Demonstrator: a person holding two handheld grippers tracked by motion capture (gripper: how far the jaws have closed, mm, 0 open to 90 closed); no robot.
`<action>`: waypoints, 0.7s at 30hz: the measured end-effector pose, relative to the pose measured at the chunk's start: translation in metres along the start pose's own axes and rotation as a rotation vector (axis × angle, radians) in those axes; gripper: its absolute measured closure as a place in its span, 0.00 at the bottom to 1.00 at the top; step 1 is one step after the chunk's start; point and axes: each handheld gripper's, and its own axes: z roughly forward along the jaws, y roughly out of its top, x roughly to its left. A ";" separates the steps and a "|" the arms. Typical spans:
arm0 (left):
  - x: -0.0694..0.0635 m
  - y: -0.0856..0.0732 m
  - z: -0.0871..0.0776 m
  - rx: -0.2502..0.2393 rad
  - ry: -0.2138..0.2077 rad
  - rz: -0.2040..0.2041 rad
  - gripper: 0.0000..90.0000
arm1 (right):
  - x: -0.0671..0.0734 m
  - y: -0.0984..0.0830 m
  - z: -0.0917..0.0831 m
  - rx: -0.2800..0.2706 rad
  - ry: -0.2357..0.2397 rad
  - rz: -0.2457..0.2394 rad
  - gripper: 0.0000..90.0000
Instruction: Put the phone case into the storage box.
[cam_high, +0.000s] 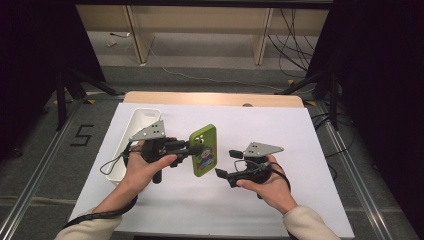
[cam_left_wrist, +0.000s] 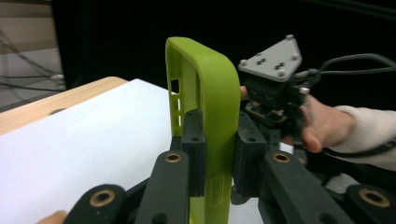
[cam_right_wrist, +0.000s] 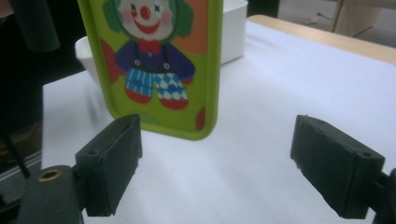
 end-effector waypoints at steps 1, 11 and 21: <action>0.000 0.000 -0.001 -0.002 -0.022 0.000 0.86 | 0.000 -0.001 -0.001 0.005 0.013 0.001 0.20; -0.001 -0.003 0.001 0.009 -0.100 0.004 0.86 | -0.001 -0.006 0.002 0.026 0.115 0.001 0.25; -0.004 -0.004 0.006 0.011 -0.158 -0.002 0.86 | -0.005 -0.003 0.009 -0.002 0.248 0.027 0.33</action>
